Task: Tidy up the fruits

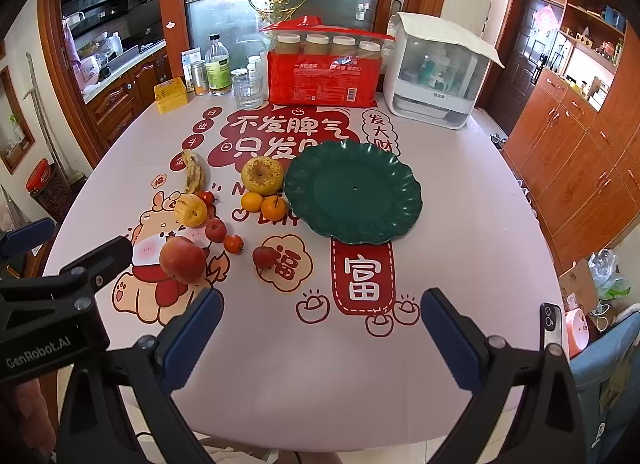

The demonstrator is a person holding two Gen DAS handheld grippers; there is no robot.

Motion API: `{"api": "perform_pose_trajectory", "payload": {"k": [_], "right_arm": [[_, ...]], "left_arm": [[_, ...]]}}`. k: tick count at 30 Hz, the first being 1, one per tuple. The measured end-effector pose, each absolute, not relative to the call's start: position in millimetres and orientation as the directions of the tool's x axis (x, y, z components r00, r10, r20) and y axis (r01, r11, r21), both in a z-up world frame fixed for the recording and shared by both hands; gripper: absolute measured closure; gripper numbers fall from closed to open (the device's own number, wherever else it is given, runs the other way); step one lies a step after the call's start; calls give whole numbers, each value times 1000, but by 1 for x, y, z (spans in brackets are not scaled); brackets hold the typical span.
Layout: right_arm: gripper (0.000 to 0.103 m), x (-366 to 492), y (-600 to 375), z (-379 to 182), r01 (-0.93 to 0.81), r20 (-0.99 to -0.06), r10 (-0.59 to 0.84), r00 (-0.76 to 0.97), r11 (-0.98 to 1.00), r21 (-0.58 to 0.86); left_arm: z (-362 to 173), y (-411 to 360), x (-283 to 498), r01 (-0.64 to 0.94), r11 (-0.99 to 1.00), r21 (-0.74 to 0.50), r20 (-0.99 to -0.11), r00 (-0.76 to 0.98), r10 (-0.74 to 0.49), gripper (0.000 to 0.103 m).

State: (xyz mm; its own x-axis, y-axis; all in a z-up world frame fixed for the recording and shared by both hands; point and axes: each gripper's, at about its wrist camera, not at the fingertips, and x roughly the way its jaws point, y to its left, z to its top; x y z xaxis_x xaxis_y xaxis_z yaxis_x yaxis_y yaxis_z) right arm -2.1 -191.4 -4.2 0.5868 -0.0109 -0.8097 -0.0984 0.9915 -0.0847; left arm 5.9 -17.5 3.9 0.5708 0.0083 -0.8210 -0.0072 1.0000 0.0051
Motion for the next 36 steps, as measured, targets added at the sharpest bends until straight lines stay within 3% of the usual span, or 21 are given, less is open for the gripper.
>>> {"api": "perform_pose_trajectory", "payload": {"k": [36], "right_arm": [[6,22,-206,-7,-223,-791,90,605,973,-60]], "left_arm": [[0,-35,14,-147,989,7,-835,544,87,1]]}}
